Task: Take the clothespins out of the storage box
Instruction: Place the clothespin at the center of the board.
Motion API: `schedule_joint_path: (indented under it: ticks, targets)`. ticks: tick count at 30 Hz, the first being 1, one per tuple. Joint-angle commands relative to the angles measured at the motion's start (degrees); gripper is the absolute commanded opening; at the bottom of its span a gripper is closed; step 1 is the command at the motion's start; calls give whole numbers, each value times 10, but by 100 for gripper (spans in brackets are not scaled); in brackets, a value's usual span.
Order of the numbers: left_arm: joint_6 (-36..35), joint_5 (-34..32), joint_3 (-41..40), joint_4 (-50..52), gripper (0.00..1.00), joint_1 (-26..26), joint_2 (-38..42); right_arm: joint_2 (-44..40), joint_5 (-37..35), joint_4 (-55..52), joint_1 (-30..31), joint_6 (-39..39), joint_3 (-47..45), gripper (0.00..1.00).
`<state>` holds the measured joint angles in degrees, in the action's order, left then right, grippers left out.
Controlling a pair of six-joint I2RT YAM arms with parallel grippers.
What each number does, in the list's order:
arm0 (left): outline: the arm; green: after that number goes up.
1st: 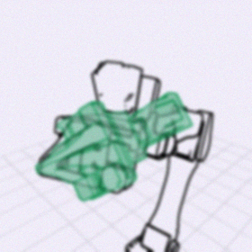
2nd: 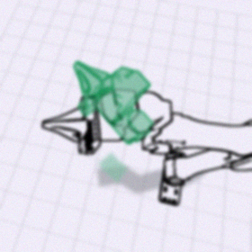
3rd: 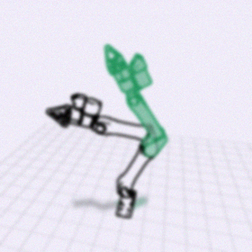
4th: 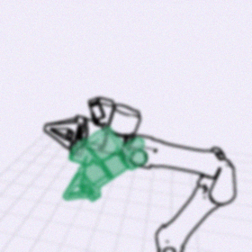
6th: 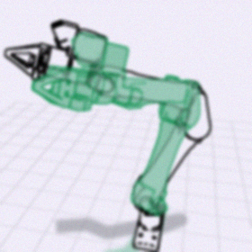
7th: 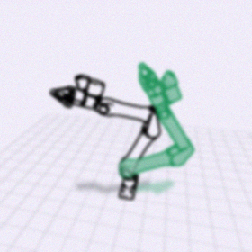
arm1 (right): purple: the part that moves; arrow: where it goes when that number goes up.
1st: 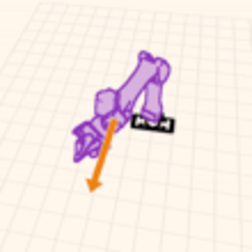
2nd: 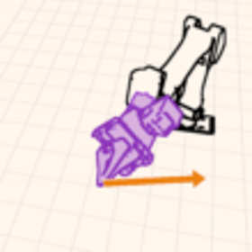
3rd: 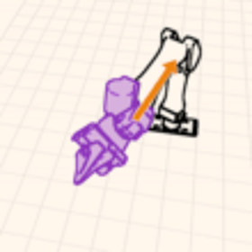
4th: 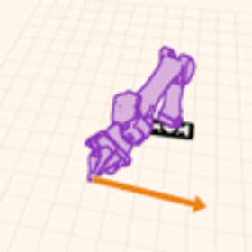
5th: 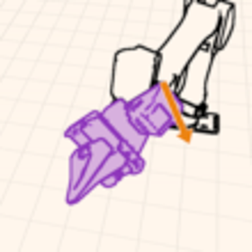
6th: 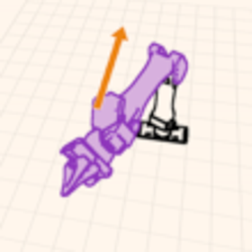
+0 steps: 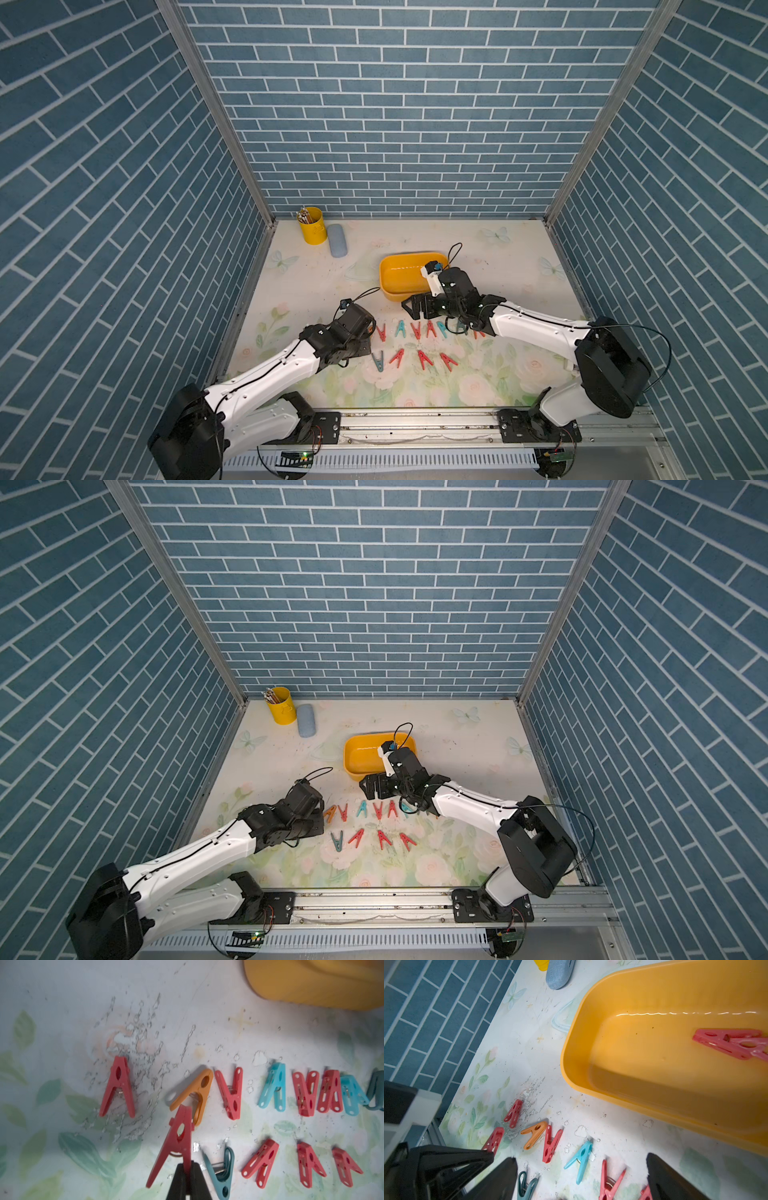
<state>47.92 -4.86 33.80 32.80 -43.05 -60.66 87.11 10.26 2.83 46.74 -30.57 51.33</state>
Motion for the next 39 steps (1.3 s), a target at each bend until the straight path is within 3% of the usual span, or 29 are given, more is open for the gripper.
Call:
schedule_joint_path:
  ticks: [1,13,18,21,24,27,33,39]
  targets:
    - [56,1,-24,9,4,-30,16,8,2,12,5,19,17,100]
    - [108,20,-81,-40,6,-94,-23,11,-13,-7,8,17,24,99]
    - [110,25,-88,-52,13,-98,-44,8,-18,-13,8,19,23,99]
    - [110,19,-81,-43,24,-99,-46,7,-22,-17,8,19,25,100]
    - [108,7,-63,-22,45,-98,-38,2,-30,-20,8,21,24,99]
    - [103,-8,-47,1,55,-98,-26,-6,-43,-22,7,24,23,99]
    - [78,-39,29,43,51,-94,-33,-24,-73,-21,-1,25,19,99]
    - [22,-62,124,58,53,-72,-88,-57,-106,-18,-21,20,0,99]
